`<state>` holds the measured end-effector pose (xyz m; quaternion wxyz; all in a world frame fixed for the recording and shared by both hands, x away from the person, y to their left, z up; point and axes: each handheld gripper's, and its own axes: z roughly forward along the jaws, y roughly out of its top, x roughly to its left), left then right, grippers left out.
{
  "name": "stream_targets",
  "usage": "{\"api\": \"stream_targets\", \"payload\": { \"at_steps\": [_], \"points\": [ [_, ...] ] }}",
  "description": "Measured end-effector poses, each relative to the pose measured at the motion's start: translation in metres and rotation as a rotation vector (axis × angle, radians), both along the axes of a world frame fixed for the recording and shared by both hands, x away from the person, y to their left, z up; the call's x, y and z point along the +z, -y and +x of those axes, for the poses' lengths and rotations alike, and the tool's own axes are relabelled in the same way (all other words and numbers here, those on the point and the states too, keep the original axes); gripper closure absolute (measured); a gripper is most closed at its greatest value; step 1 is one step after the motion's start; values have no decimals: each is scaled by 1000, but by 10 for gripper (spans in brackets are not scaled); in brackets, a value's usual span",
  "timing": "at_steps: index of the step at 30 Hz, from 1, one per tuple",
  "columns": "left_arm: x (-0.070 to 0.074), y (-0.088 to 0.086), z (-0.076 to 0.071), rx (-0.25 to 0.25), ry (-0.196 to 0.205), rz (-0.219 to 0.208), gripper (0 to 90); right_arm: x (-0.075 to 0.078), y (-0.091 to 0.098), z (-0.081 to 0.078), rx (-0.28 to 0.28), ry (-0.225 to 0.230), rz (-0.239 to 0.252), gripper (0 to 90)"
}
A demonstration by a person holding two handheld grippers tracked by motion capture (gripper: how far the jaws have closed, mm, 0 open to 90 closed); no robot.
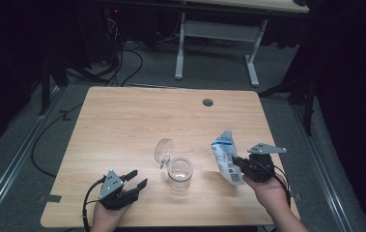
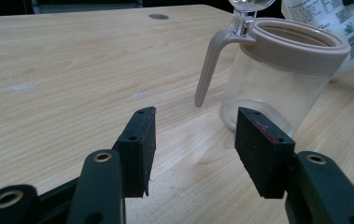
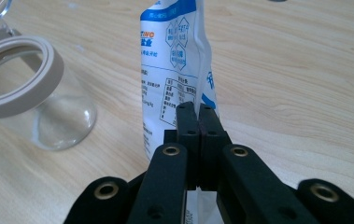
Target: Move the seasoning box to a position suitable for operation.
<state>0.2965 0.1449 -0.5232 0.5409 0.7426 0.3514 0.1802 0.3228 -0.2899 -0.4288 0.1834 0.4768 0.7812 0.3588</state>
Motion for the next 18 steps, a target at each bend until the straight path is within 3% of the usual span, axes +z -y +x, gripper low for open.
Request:
{"api": "stream_targets", "payload": {
  "at_steps": [2, 18],
  "points": [
    [0, 0, -1, -6, 2, 3, 485, 5, -1, 2, 14, -29, -40, 900],
    [2, -6, -3, 4, 7, -6, 484, 27, -8, 14, 81, -164, -157, 900]
  ]
}}
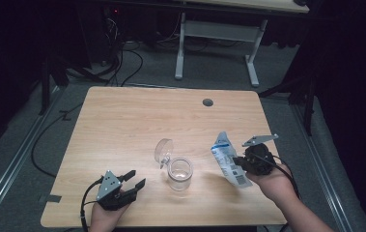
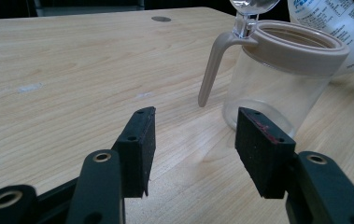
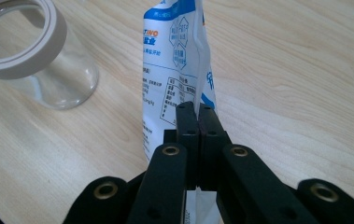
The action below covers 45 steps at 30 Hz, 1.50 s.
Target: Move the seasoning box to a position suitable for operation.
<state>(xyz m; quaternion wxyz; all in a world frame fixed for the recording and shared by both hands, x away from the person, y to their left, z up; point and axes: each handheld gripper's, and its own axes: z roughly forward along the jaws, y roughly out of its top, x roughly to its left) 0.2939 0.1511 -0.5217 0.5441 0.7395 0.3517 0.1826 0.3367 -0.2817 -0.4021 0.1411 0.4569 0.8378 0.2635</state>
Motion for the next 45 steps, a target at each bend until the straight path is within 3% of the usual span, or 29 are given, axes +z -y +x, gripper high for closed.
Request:
{"api": "stream_targets", "payload": {
  "at_steps": [6, 20, 45],
  "points": [
    [0, 0, 0, -6, 3, -1, 484, 5, -6, 5, 29, -66, -47, 900],
    [0, -1, 1, -6, 3, -3, 483, 7, -7, 10, 66, -169, -110, 900],
    [0, 1, -1, -12, 2, 0, 483, 15, -12, 18, 104, -287, -204, 900]
  ]
}}
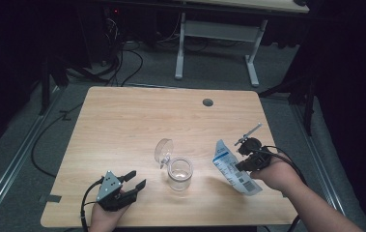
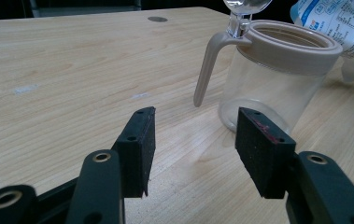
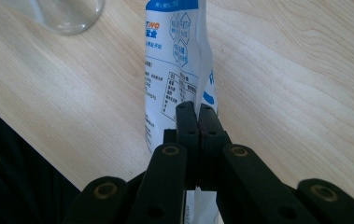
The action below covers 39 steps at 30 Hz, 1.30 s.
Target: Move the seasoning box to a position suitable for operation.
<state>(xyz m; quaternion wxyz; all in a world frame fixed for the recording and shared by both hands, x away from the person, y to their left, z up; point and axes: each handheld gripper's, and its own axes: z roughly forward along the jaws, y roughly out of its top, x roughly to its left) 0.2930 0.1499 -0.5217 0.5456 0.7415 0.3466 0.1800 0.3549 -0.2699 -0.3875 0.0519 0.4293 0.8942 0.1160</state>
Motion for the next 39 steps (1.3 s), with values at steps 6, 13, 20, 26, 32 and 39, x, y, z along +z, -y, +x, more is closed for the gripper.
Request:
{"api": "stream_targets", "payload": {
  "at_steps": [6, 13, 20, 26, 32, 39],
  "points": [
    [0, 0, 0, -5, -1, -1, 483, 1, -5, -1, 4, -20, -20, 900],
    [1, 3, -2, -22, 8, -3, 491, 2, -8, 0, 28, -39, -40, 900],
    [11, 20, -17, -67, 48, -15, 484, 2, -8, -3, 42, -43, -63, 900],
    [23, 52, -29, -144, 68, -59, 482, 7, -10, -5, 45, -35, -59, 900],
    [32, 86, -31, -206, 72, -41, 483, 14, -16, -5, 53, -20, -61, 900],
    [35, 115, -29, -253, 79, -5, 498, 22, -26, -5, 61, 1, -65, 900]
  ]
}}
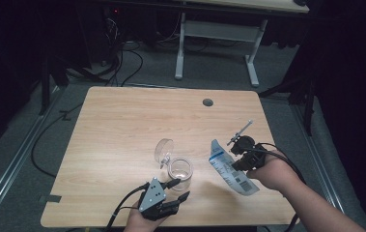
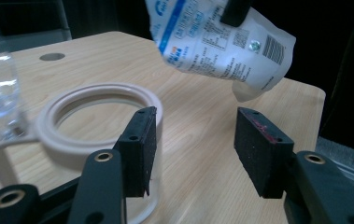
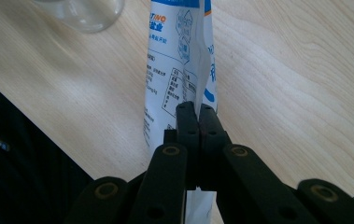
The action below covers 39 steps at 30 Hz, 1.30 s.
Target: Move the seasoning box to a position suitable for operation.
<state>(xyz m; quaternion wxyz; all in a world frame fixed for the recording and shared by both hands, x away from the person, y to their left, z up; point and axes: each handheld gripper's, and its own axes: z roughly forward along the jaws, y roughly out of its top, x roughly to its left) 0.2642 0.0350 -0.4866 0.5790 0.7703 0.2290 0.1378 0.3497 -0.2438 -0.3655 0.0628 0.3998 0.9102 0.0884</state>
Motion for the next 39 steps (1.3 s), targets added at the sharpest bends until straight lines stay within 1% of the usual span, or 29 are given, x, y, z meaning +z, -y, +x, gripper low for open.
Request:
{"api": "stream_targets", "payload": {
  "at_steps": [1, 2, 4, 5, 6, 7, 9, 10, 12, 14, 18, 22, 23, 24, 26, 27, 29, 33, 37, 39],
  "points": [
    [1, 3, 0, -8, 4, 7, 501, 1, -2, -1, -4, -5, 4, 900],
    [2, 8, 0, -14, 6, 9, 503, 3, -3, -1, 7, -3, 5, 900],
    [3, 15, 0, -25, 12, 19, 509, 5, -5, -2, 9, 0, 10, 900],
    [3, 19, 0, -30, 13, 19, 511, 6, -6, -3, 10, 2, 11, 900],
    [5, 28, 1, -42, 15, 18, 512, 9, -8, -4, 12, 7, 15, 900],
    [5, 28, 1, -42, 15, 18, 514, 9, -8, -4, 12, 7, 15, 900],
    [5, 37, 2, -56, 8, 12, 515, 11, -9, -6, 6, 8, 17, 900],
    [5, 42, 3, -65, 8, 8, 513, 13, -10, -7, 4, 16, 21, 900],
    [3, 49, 3, -78, 7, 9, 511, 13, -11, -7, 6, 17, 20, 900],
    [0, 55, 3, -83, 12, 20, 504, 16, -14, -9, 11, 17, 10, 900],
    [-3, 56, 1, -89, 17, 17, 500, 20, -19, -11, 13, 14, 12, 900],
    [-9, 52, -4, -102, 6, -1, 499, 24, -25, -13, 21, 14, 12, 900],
    [-11, 52, -5, -106, 6, 4, 500, 25, -27, -13, 16, 13, 18, 900],
    [-12, 51, -6, -108, 13, 18, 499, 26, -28, -13, 23, 15, 18, 900],
    [-14, 49, -6, -104, 11, 15, 498, 27, -32, -14, 19, 17, 17, 900],
    [-15, 48, -6, -105, 9, 16, 496, 28, -35, -15, 29, 19, 23, 900],
    [-18, 49, -6, -104, 13, 22, 485, 29, -38, -16, 27, 20, 29, 900],
    [-22, 53, -7, -112, 10, 33, 471, 30, -44, -17, 48, 14, 24, 900],
    [-25, 57, -7, -116, 12, 30, 468, 30, -47, -19, 57, 4, 24, 900],
    [-26, 60, -6, -118, 4, 25, 461, 31, -49, -20, 51, 6, 28, 900]
  ]
}}
